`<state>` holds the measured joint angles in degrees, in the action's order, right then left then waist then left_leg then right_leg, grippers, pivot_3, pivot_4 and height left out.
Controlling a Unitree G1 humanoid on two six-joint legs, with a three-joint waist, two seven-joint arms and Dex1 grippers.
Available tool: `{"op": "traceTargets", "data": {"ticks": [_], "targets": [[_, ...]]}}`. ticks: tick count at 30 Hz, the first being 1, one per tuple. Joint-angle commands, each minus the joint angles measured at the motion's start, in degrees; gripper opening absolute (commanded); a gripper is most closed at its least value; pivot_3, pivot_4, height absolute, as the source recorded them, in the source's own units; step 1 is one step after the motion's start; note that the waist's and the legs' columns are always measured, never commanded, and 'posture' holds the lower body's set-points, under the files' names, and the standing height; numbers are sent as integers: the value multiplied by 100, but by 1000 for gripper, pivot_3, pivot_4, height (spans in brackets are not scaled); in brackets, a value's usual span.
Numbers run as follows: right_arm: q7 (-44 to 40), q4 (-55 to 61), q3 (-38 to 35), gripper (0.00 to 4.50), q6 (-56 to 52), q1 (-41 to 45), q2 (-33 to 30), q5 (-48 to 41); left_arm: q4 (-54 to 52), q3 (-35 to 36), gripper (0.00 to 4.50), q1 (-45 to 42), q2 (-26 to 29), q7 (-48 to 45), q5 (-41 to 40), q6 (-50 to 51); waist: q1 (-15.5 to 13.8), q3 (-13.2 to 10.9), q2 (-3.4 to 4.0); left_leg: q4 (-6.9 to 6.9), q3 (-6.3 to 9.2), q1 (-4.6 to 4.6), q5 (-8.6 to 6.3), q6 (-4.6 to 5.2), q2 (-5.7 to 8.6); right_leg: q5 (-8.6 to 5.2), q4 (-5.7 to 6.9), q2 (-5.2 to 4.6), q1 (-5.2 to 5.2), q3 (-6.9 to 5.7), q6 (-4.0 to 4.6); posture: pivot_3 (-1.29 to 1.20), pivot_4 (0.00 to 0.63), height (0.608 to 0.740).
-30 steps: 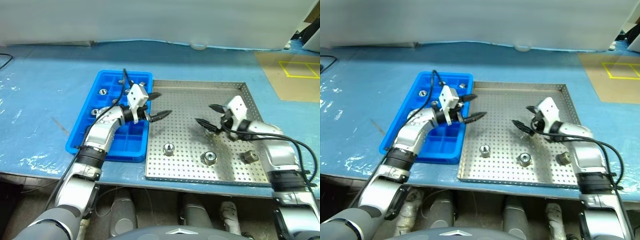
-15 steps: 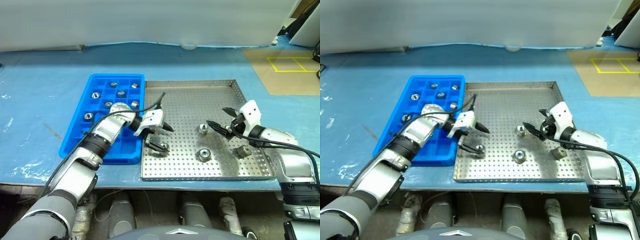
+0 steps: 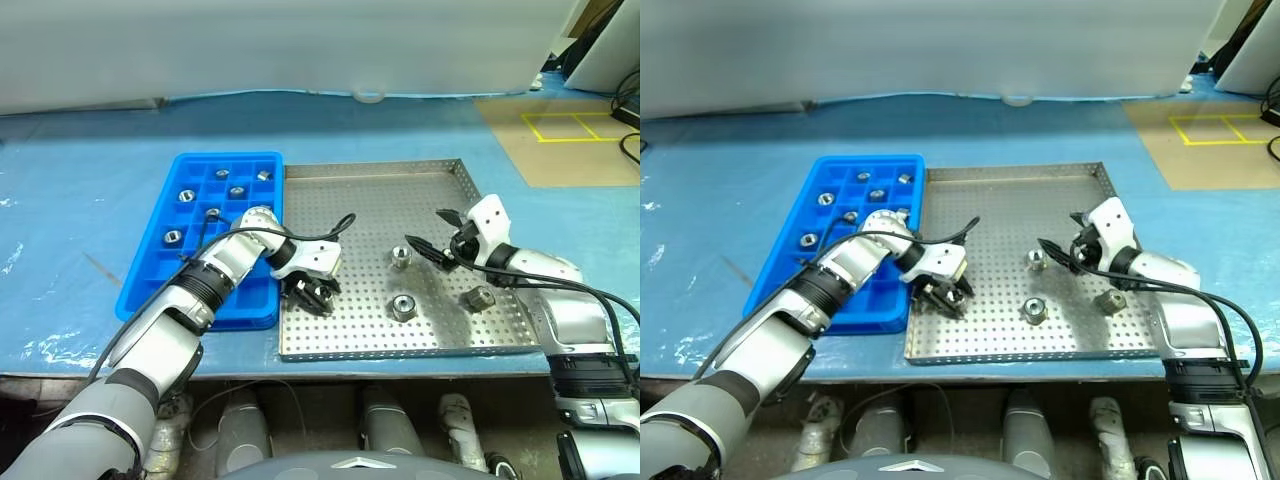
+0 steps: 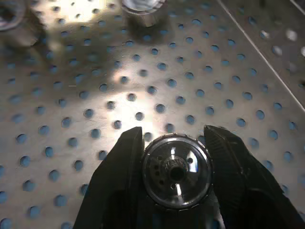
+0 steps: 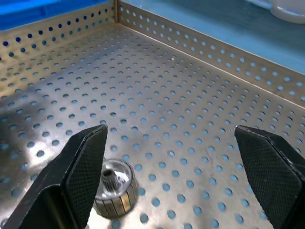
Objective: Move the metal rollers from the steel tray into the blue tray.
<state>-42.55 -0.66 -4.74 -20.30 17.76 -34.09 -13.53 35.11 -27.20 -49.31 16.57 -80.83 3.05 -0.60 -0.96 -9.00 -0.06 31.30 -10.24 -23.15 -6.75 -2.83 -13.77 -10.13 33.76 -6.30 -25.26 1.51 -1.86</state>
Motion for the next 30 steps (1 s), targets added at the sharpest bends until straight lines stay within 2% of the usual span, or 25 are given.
{"op": "traceTargets", "data": {"ticks": [1,5,7,9,15,23,27,30], "targets": [[-106,-151,153,4500,215,301,85,15,-331,684,1669,58,-86,717,-383,534,-5,-4,-6,1,1,-7,0,0,0,1,-1,0,-4,0,1,-142,150,740],[-288,-543,398,4500,369,661,212,63,-1352,1632,1669,266,-394,1946,-961,1653,-59,-9,-14,1,4,-19,-1,2,0,26,-1,-1,-10,-4,43,-50,150,740],[-423,-938,568,4500,537,975,317,158,-1842,2170,1669,532,-607,3227,-844,1597,-105,-9,-14,-6,8,-33,-2,3,-4,28,-2,0,-22,-16,48,-7,150,740],[-542,-1312,709,4500,706,1267,443,230,-2424,2624,1669,873,-822,4125,-906,1693,-123,-9,-14,-7,8,-41,-5,9,-6,28,-7,1,-29,-19,48,45,150,740],[-980,-2519,1080,4500,1271,2120,940,427,-4322,3202,1669,2223,-1082,5934,-583,1856,-295,-14,-24,-4,15,-106,-6,14,-15,25,-8,0,-79,-44,51,218,150,740],[-1468,-4116,1356,4500,2067,3003,1613,670,-6457,3536,1669,4120,-1042,7203,3,2241,-697,-17,-28,1,41,-141,-6,12,-23,24,-11,-5,-83,-85,52,407,150,740],[-1629,-4725,1389,4500,2388,3330,1862,781,-7073,3405,1669,4874,-1015,7432,222,2510,-917,-17,-26,10,68,-182,-2,5,-49,20,-11,-3,-88,-142,59,469,150,740],[-1667,-5089,1362,4500,2574,3523,2010,842,-7322,3422,1669,5346,-1112,7635,289,2727,-979,-18,-25,28,79,-196,-2,3,-60,20,-10,2,-89,-152,60,485,150,740]]}}
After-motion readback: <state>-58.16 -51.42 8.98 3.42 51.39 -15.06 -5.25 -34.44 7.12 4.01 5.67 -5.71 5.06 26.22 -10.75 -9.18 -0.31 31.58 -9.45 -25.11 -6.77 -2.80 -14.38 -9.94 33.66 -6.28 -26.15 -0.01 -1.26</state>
